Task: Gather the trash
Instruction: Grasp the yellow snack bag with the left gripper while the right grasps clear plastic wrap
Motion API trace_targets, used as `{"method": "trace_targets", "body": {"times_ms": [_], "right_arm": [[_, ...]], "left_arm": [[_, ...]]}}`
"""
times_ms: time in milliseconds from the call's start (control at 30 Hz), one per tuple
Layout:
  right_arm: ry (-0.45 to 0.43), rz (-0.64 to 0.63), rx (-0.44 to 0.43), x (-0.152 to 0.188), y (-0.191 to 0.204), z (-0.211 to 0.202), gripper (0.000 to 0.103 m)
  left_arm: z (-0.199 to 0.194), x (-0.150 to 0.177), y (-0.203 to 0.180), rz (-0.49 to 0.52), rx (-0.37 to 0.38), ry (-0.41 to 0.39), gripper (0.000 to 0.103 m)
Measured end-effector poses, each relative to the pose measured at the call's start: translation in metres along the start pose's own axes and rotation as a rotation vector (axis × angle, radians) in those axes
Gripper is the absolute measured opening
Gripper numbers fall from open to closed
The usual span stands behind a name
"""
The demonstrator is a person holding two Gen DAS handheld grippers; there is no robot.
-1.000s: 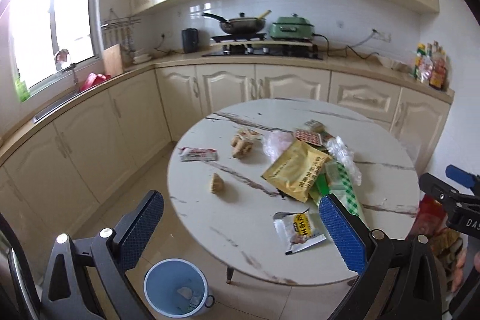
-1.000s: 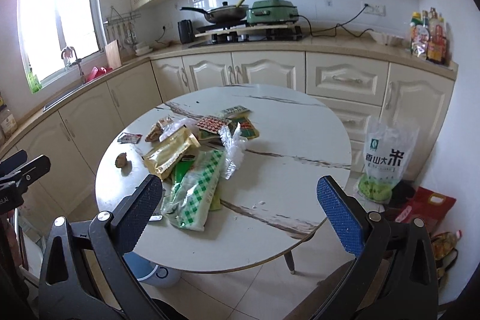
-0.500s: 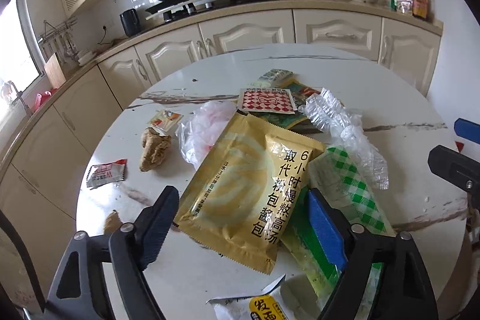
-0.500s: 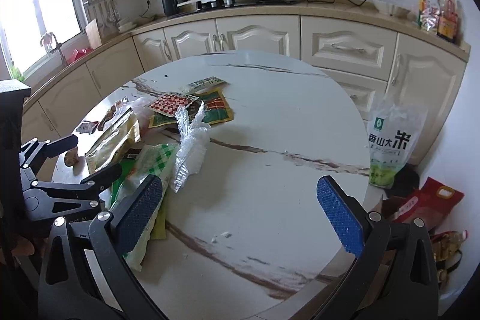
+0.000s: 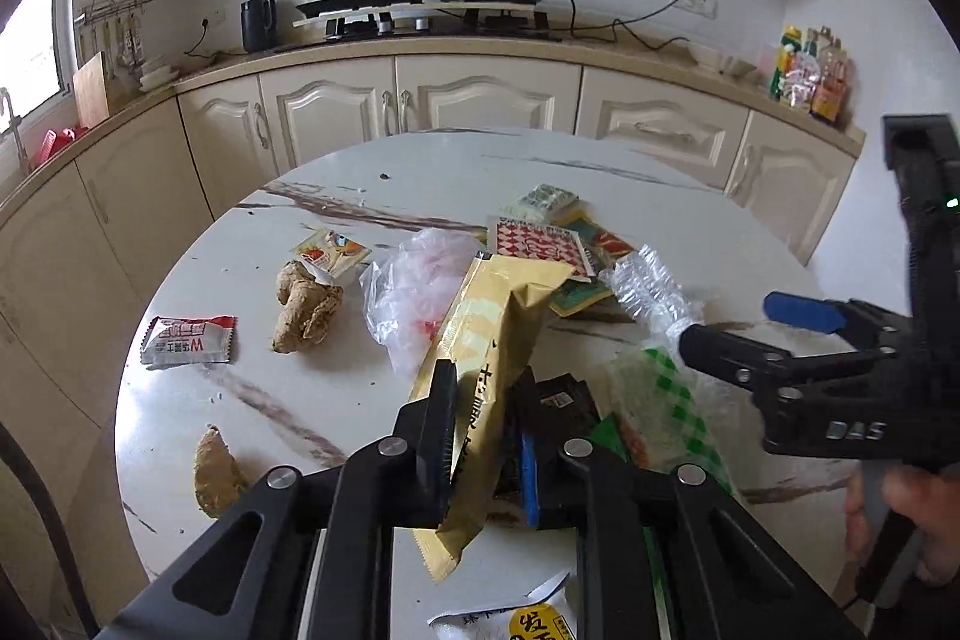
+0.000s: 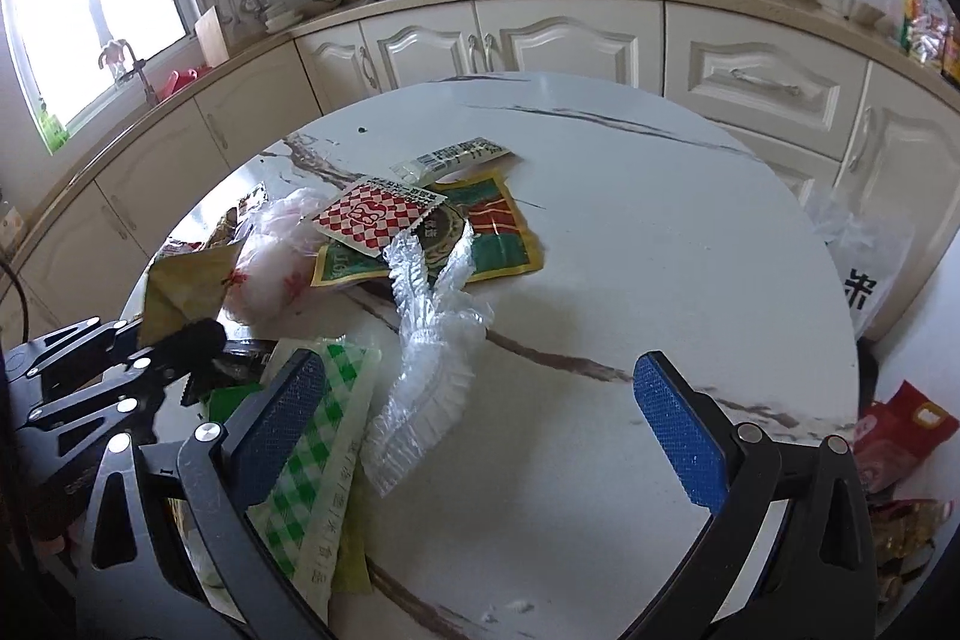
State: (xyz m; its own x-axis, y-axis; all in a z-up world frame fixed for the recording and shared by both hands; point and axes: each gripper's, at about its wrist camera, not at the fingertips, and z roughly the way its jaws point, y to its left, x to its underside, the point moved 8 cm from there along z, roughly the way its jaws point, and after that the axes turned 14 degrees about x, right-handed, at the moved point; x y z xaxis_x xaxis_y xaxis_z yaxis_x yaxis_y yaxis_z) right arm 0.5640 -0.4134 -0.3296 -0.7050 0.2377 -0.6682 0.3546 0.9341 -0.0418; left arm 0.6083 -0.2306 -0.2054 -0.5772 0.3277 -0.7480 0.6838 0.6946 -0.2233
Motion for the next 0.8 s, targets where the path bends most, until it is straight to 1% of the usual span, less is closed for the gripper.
{"method": "trace_targets", "body": {"times_ms": [33, 100, 133, 200, 233, 267, 367, 400, 500, 633, 700, 800], "right_arm": [[0.007, -0.001, 0.001, -0.001, 0.002, 0.005, 0.102], [0.037, -0.01, 0.0, -0.001, 0.007, 0.016, 0.092], [0.061, -0.013, -0.007, 0.0, 0.009, 0.022, 0.081], [0.047, -0.028, 0.008, -0.004, 0.01, 0.02, 0.074], [0.05, -0.043, 0.021, -0.005, 0.011, 0.021, 0.065], [0.057, -0.055, 0.029, -0.005, 0.011, 0.022, 0.053], [0.068, -0.094, 0.01, -0.002, 0.016, 0.024, 0.026], [0.069, -0.094, 0.005, -0.001, 0.016, 0.023, 0.026], [0.03, -0.066, 0.014, -0.003, 0.008, 0.006, 0.024], [-0.055, -0.03, 0.003, -0.014, 0.006, -0.036, 0.024], [-0.101, -0.037, -0.03, -0.019, 0.02, -0.063, 0.024], [-0.156, -0.077, -0.115, -0.021, 0.062, -0.099, 0.024]], "left_arm": [[-0.013, 0.006, 0.0, -0.015, 0.019, -0.011, 0.012], [-0.026, 0.008, 0.007, -0.033, 0.044, -0.027, 0.011], [-0.03, 0.009, 0.009, -0.035, 0.051, -0.031, 0.01], [-0.04, 0.011, 0.013, -0.045, 0.062, -0.042, 0.01], [-0.044, 0.013, 0.013, -0.047, 0.07, -0.045, 0.009], [-0.049, 0.014, 0.012, -0.051, 0.076, -0.054, 0.009], [-0.071, 0.018, 0.011, -0.048, 0.091, -0.07, 0.009], [-0.078, 0.02, 0.011, -0.044, 0.096, -0.076, 0.009], [-0.102, 0.022, 0.009, -0.038, 0.106, -0.105, 0.009], [-0.144, 0.027, 0.011, -0.029, 0.104, -0.161, 0.009], [-0.168, 0.033, 0.018, -0.03, 0.092, -0.183, 0.009], [-0.203, 0.049, 0.034, -0.044, 0.062, -0.207, 0.009]]}}
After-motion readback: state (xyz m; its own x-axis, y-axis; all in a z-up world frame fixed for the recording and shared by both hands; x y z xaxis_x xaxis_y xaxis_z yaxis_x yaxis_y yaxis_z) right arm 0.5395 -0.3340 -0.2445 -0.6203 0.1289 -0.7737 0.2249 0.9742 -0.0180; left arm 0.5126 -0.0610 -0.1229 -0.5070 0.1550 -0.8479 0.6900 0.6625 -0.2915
